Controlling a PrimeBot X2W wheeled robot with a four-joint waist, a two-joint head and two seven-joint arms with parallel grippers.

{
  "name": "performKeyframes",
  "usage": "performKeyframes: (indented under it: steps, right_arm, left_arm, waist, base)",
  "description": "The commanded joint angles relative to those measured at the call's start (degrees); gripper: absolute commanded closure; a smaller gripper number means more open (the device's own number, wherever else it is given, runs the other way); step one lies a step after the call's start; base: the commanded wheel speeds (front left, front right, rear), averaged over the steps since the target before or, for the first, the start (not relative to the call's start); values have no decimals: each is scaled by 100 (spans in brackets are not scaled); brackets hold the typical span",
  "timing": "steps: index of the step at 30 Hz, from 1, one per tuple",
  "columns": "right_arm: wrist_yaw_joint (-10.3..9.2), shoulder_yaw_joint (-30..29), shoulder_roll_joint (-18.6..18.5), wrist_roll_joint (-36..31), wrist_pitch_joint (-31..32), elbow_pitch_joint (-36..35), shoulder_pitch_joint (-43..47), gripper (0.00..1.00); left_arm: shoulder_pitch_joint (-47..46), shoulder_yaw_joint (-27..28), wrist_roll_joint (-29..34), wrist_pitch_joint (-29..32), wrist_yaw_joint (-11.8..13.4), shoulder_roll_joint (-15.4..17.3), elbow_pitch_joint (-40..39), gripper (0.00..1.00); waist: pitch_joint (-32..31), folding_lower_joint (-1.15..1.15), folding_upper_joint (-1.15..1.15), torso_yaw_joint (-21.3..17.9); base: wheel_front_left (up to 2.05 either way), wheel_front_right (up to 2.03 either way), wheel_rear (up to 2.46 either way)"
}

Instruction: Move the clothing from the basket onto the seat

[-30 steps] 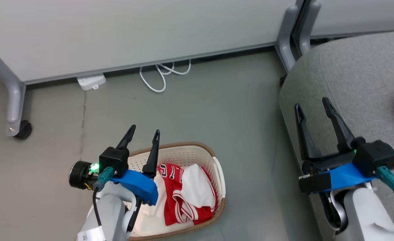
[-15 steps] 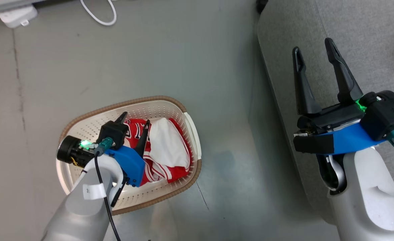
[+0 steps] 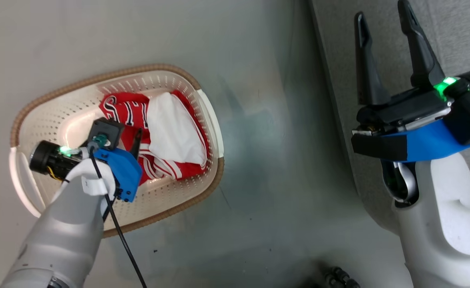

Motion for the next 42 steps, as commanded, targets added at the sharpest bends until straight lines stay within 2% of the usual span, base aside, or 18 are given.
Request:
performKeyframes:
  steps: [1, 17, 25, 26, 27, 28, 29, 36, 42]
  right_arm:
    - [1, 10, 30, 22, -3, -42, -133, 0]
    - [1, 60, 30, 145, -3, -261, -560, 0]
    - [1, 71, 30, 184, -3, -286, -653, 0]
    - [1, 70, 30, 188, -3, -287, -649, 0]
    - [1, 66, 30, 195, -3, -285, -641, 0]
    - [1, 59, 30, 197, -3, -275, -635, 0]
    - [1, 54, 30, 198, -3, -264, -636, 0]
    - [1, 16, 30, 155, -2, -193, -644, 0]
    - [1, -37, 28, 64, -3, -124, -537, 0]
  left_arm:
    - [-128, -21, -2, 44, -3, 37, 29, 0]
    - [-760, -216, -6, 572, 89, 215, 310, 0]
    - [-978, -233, -95, 590, 136, 248, 332, 0]
    - [-990, -234, -97, 599, 132, 246, 334, 5]
    - [-1000, -245, -102, 604, 129, 245, 337, 59]
    - [-1006, -257, -108, 605, 126, 236, 338, 92]
    - [-1008, -269, -112, 601, 121, 227, 338, 100]
    - [-985, -341, -154, 564, 79, 141, 344, 100]
    - [-892, -411, -255, 401, 31, -84, 344, 100]
  waist:
    - [211, -1, 0, -50]
    - [1224, -1, 0, -120]
    - [1491, -1, 0, -148]
    - [1505, -1, 0, -153]
    - [1512, -1, 0, -154]
    - [1514, -1, 0, -152]
    - [1514, -1, 0, -149]
    - [1429, -1, 0, -94]
    - [1214, -1, 0, 73]
  base:
    - [0, 0, 0]
    - [0, 0, 0]
    - [0, 0, 0]
    - [0, 0, 0]
    - [0, 0, 0]
    - [0, 0, 0]
    - [0, 0, 0]
    - [0, 0, 0]
    - [0, 0, 0]
